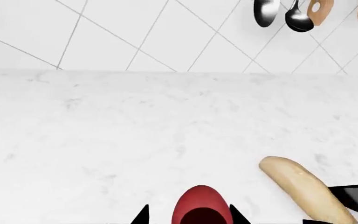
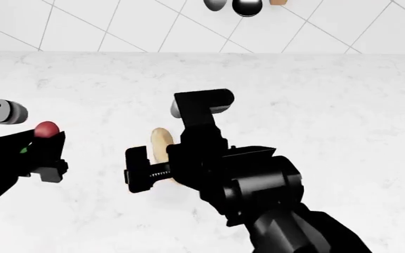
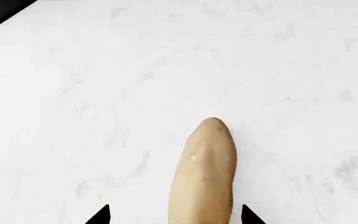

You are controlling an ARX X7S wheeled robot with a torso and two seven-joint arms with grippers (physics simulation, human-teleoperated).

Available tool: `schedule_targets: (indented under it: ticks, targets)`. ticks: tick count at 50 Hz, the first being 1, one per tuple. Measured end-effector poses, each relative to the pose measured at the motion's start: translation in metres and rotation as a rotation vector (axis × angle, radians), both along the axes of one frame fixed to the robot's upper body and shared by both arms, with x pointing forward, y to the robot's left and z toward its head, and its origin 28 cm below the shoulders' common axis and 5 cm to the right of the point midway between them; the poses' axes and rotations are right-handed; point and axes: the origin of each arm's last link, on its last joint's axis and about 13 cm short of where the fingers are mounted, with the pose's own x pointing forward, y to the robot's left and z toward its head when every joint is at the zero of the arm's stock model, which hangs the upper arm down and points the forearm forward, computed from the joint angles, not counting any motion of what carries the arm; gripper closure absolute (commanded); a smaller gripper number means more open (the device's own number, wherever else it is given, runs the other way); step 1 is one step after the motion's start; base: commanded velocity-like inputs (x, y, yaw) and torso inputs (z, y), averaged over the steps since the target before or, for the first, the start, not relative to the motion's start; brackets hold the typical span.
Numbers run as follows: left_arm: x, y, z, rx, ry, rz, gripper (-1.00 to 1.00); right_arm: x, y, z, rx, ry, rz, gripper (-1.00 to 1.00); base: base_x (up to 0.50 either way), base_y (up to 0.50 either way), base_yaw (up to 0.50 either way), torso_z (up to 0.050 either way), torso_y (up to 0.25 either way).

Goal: Place the cherry and the sweet potato on separate cutting boards.

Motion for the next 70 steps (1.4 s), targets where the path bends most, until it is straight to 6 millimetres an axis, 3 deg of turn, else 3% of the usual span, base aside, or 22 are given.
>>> schedule_targets:
  ticks: [15, 16, 37, 45, 70]
  targets:
    - [0.001, 0.009, -0.008, -0.010, 0.011, 0.003, 1.00, 0.002, -0.004, -0.007, 0.001, 0.007, -0.076, -1.00, 0.00, 0.00, 0.00, 0.000, 0.000]
    - [0.001, 0.009, -0.008, -0.010, 0.011, 0.003, 1.00, 0.002, -0.004, -0.007, 0.001, 0.007, -0.077, 1.00, 0.00, 0.00, 0.00, 0.000, 0.000]
    - [-0.023, 0.027, -0.004, -0.023, 0.013, 0.005, 1.00, 0.005, -0.007, -0.004, -0.042, -0.040, -0.089, 1.00, 0.00, 0.00, 0.00, 0.000, 0.000]
    - [-0.018, 0.009, -0.003, -0.025, 0.014, -0.035, 1.00, 0.003, -0.020, 0.015, -0.059, -0.133, -0.111, 1.00, 0.00, 0.00, 0.00, 0.000, 0.000]
    - [-0.011, -0.007, 0.010, -0.006, -0.008, -0.048, 1.00, -0.064, -0.092, 0.035, -0.060, -0.305, -0.242, 1.00, 0.00, -0.07, 0.00, 0.000, 0.000]
